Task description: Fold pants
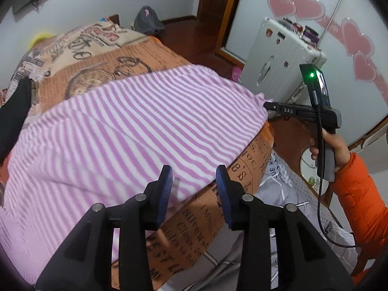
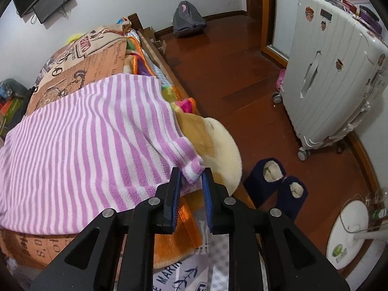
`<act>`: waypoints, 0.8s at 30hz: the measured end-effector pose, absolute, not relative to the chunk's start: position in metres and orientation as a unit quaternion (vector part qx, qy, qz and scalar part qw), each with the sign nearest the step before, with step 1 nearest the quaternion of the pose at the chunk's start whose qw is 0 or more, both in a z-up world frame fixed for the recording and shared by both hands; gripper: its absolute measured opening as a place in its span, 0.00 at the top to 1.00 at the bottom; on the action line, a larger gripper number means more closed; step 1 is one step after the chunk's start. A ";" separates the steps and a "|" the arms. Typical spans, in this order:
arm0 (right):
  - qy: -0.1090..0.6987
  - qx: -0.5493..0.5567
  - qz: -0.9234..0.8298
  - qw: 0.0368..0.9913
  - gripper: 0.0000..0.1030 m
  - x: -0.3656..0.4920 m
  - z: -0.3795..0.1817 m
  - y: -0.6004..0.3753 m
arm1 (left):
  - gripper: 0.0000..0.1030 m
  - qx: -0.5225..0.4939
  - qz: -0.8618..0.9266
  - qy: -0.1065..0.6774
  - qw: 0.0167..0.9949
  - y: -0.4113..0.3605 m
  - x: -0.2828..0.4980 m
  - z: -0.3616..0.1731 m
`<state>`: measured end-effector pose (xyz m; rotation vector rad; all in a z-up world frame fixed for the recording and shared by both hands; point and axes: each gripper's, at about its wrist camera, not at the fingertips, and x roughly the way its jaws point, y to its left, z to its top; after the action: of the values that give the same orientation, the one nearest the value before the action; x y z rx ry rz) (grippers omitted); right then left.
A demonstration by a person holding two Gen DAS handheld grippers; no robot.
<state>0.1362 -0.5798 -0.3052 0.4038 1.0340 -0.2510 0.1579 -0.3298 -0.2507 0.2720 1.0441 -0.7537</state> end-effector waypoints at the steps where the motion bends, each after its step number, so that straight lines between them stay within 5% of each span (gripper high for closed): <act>1: 0.487 0.193 -0.118 0.843 0.84 0.135 -0.301 -0.580 | 0.63 0.120 -0.347 0.480 0.797 -0.323 0.159 -0.245; 6: 0.469 0.171 -0.111 0.859 0.83 0.140 -0.271 -0.567 | 0.62 0.097 -0.306 0.462 0.827 -0.279 0.179 -0.224; 11: 0.429 0.135 -0.090 0.888 0.65 0.155 -0.231 -0.539 | 0.62 0.058 -0.218 0.451 0.863 -0.198 0.212 -0.208; 24: 0.387 0.032 0.051 0.920 0.61 0.243 -0.174 -0.391 | 0.56 -0.013 0.051 0.435 0.899 0.073 0.235 -0.200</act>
<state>0.2430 -0.3912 -0.1735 0.0665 0.7957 0.1046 0.2346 0.0732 -0.1999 -0.0261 0.9010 0.1057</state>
